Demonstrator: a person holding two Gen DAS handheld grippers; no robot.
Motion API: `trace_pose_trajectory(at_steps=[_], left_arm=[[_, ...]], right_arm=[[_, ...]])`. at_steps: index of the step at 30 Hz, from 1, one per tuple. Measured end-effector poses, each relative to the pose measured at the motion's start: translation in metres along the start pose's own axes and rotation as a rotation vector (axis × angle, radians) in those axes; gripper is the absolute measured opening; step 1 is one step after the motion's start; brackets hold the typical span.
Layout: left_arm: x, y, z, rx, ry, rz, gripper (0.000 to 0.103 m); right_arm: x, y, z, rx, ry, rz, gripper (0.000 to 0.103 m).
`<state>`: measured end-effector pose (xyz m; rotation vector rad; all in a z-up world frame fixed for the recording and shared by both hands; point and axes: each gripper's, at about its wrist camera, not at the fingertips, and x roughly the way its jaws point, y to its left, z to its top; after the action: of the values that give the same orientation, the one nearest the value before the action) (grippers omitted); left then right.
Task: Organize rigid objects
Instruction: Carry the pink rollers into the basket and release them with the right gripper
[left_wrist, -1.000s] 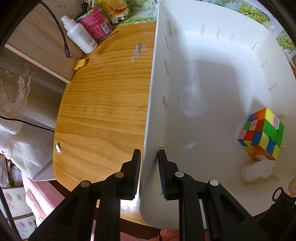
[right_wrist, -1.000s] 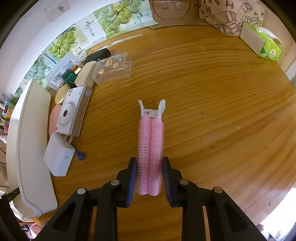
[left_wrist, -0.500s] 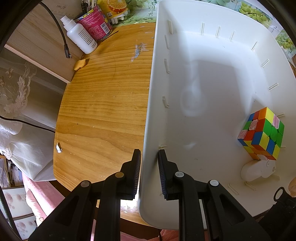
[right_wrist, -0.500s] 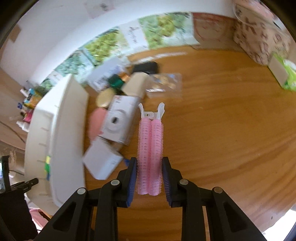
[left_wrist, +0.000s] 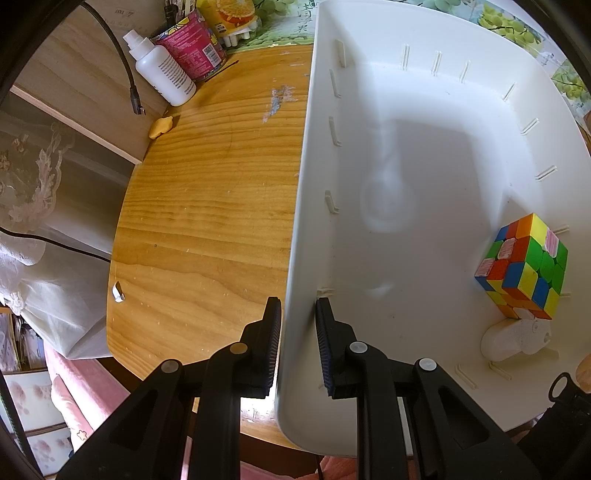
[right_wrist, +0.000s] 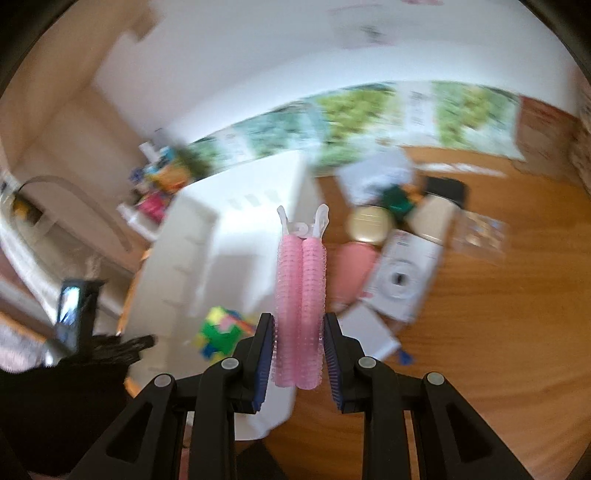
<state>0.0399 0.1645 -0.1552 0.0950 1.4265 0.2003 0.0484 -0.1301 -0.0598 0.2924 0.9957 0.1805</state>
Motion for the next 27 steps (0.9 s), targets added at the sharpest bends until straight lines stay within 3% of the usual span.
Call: trace_pose_trajectory(at_steps=[11, 19, 20, 22, 27], left_arm=[[0.000, 0.000, 0.000, 0.001, 0.001, 0.003, 0.021], [0.000, 0.000, -0.001, 0.000, 0.001, 0.004, 0.021], [0.000, 0.000, -0.001, 0.000, 0.001, 0.004, 0.021], [0.000, 0.000, 0.000, 0.001, 0.001, 0.004, 0.021], [0.000, 0.000, -0.001, 0.000, 0.001, 0.004, 0.021]], right_arm=[[0.022, 0.056, -0.007, -0.167, 0.075, 0.116, 0.027], [0.030, 0.067, -0.012, -0.211, 0.113, 0.138, 0.030], [0.030, 0.067, -0.012, -0.209, 0.114, 0.143, 0.035], [0.029, 0.064, -0.012, -0.202, 0.111, 0.138, 0.056], [0.025, 0.060, -0.011, -0.191, 0.098, 0.133, 0.056]])
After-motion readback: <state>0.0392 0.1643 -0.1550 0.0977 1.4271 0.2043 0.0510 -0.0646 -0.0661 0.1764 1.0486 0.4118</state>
